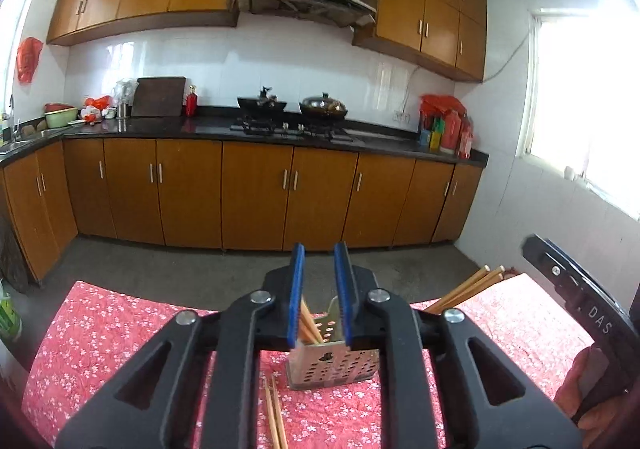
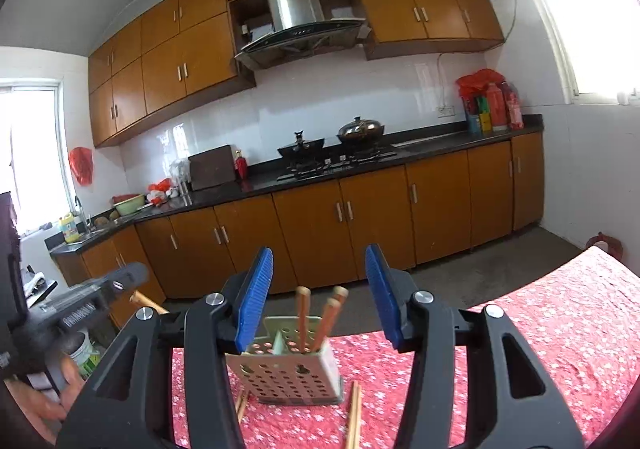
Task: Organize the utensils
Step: 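Open the right tool into the holder while the left tool releases its chopstick, then close the right tool on a chopstick while the left tool grasps another chopstick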
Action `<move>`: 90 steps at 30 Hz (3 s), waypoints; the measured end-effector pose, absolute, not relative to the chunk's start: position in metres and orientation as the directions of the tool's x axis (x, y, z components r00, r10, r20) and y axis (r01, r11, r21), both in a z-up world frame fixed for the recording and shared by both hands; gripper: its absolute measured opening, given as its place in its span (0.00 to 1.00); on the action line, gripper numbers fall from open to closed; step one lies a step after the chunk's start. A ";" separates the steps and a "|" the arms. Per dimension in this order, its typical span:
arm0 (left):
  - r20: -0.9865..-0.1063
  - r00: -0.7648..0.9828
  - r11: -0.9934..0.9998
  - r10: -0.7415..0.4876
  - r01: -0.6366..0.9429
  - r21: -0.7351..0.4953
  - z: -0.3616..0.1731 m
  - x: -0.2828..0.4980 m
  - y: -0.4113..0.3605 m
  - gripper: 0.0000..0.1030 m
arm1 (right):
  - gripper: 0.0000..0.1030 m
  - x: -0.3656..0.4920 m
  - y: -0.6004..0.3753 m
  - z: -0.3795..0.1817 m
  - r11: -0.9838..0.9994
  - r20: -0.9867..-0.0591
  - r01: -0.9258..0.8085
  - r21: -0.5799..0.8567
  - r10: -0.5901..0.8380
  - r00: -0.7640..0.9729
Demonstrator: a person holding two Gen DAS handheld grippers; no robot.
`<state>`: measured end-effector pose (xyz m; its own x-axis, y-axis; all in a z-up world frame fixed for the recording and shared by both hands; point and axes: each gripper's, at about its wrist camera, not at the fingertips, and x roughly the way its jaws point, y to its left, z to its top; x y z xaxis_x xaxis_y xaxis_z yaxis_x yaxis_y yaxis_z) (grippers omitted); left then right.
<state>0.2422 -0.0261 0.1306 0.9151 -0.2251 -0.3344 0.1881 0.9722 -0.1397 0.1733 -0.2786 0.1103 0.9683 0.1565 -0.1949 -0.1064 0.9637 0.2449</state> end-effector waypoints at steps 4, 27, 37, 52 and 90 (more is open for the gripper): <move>-0.303 0.928 0.971 -0.216 0.171 -0.167 0.134 0.211 0.000 0.33 | 0.51 0.157 -0.295 0.099 0.971 -0.226 -0.051 0.233 0.105 0.968; -0.739 0.639 0.976 -0.213 0.098 -0.197 -0.062 0.187 0.030 0.41 | 0.20 0.185 -0.255 -0.101 0.972 -0.773 -0.098 0.215 0.230 0.591; -0.773 0.579 0.966 -0.258 0.174 -0.192 -0.081 0.186 0.007 0.17 | 0.07 0.192 -0.270 -0.107 0.991 -0.779 0.012 0.136 0.099 0.620; -0.801 0.581 0.985 -0.146 0.156 -0.066 -0.096 0.191 0.000 0.08 | 0.08 0.180 -0.265 -0.102 0.993 -0.777 -0.023 0.116 0.105 0.621; -0.767 0.634 0.984 -0.100 -0.048 -0.169 -0.093 0.209 0.080 0.09 | 0.09 0.190 -0.295 -0.104 0.993 -0.760 0.053 0.110 0.050 0.647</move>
<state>0.2091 0.0804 -0.0930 0.6343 -0.1004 -0.7665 -0.0480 0.9845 -0.1687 0.1901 -0.2953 -0.1039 0.6475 0.0496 -0.7605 0.0528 0.9926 0.1097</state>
